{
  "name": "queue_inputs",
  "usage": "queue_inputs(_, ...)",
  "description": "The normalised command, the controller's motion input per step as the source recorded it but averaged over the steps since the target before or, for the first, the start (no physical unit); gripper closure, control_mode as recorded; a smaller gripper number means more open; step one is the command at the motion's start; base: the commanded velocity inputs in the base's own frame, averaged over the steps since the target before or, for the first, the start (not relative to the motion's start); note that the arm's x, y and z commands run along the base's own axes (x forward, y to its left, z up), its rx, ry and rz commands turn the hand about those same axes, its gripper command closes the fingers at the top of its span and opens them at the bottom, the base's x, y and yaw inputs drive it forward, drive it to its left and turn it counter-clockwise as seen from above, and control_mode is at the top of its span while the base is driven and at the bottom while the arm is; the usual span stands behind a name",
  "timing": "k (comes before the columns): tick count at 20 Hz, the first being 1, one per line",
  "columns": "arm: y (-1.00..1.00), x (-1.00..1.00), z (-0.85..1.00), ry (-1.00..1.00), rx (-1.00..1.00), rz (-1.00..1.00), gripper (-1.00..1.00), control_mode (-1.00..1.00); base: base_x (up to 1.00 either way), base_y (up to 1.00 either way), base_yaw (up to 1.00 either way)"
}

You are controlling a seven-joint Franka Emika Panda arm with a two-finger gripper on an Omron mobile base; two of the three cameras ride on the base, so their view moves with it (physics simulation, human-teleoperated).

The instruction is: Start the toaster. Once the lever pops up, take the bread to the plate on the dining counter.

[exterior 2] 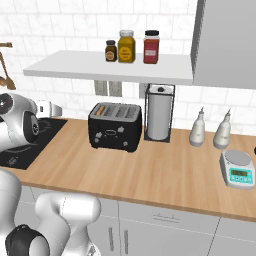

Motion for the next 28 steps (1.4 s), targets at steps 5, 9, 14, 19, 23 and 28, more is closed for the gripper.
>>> queue_inputs(5, 0.0, 0.0, 0.0, 0.0, 0.0, 0.0, -1.0, -1.0, 0.0, 0.0, 0.0)
queue_inputs(9, 0.0, 0.0, 0.0, 0.0, 0.0, 0.0, -1.0, -1.0, 0.0, 0.0, 0.0)
queue_inputs(14, 0.0, 0.0, 0.0, 0.0, 0.0, 0.0, -1.0, -1.0, 0.0, 0.0, 0.0)
queue_inputs(19, 0.0, 0.0, 0.0, 0.0, 0.0, 0.0, -1.0, -1.0, 0.0, 0.0, 0.0)
queue_inputs(23, 0.0, 0.0, 0.0, 0.0, 0.0, 0.0, -1.0, -1.0, 0.0, 0.0, 0.0)
queue_inputs(28, 0.0, 0.0, 0.0, 0.0, 0.0, 0.0, -1.0, -1.0, 0.0, 0.0, 0.0)
